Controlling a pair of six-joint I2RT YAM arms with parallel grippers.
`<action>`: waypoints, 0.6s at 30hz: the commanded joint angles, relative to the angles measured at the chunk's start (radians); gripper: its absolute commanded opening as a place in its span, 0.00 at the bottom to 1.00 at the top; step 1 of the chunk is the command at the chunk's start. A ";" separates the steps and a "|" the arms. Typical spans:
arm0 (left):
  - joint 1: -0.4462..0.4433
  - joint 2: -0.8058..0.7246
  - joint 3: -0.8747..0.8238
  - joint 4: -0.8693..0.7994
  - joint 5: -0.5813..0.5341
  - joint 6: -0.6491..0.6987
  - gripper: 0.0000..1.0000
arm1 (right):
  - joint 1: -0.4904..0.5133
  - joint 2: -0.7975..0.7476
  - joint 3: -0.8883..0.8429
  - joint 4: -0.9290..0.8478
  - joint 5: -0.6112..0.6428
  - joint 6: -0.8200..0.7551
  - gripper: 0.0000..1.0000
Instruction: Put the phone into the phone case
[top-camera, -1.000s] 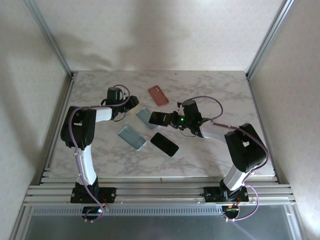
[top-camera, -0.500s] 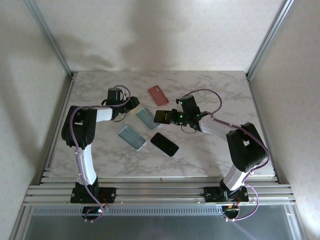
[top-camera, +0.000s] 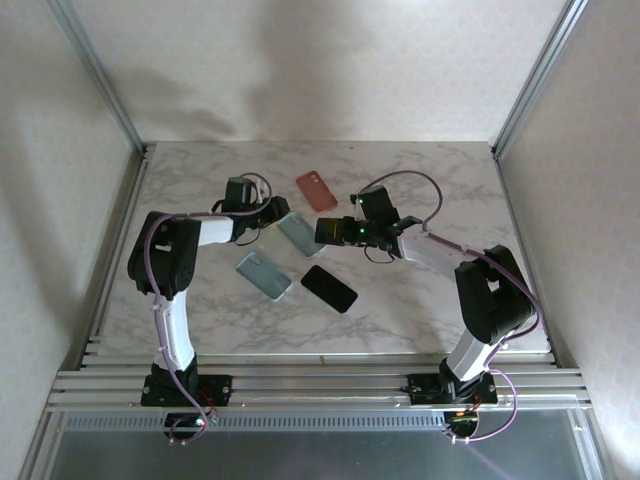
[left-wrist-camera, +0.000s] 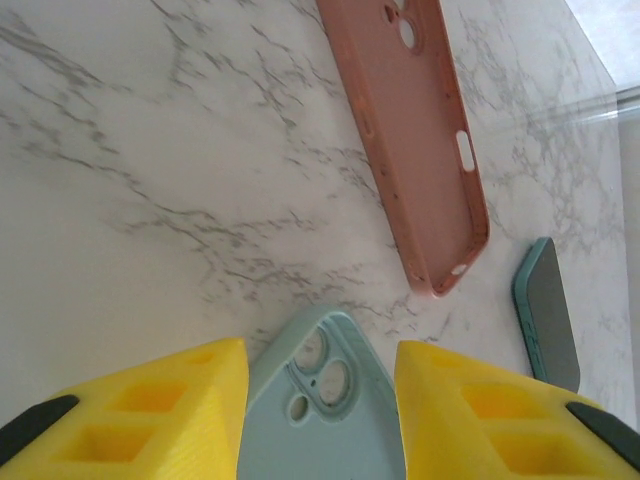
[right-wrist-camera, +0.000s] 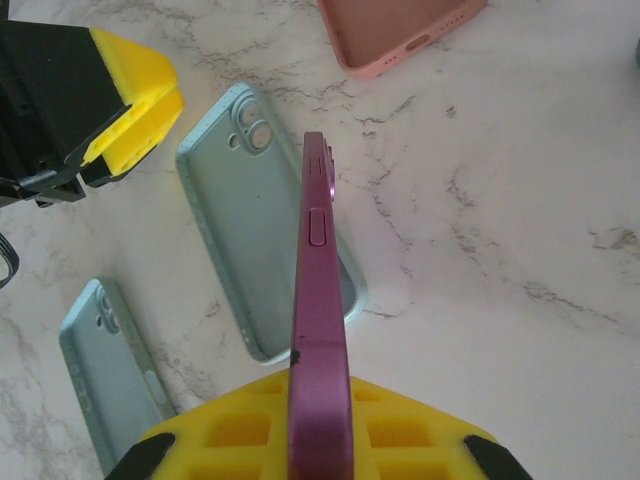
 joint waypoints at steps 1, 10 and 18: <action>-0.014 0.004 -0.007 0.000 0.022 0.017 0.42 | -0.010 -0.011 0.030 -0.058 0.051 -0.047 0.00; -0.051 -0.015 -0.093 0.065 0.047 -0.014 0.42 | -0.032 -0.032 0.045 -0.111 0.057 -0.099 0.00; -0.087 -0.041 -0.132 0.093 0.062 -0.039 0.42 | -0.062 -0.040 0.057 -0.132 0.050 -0.128 0.00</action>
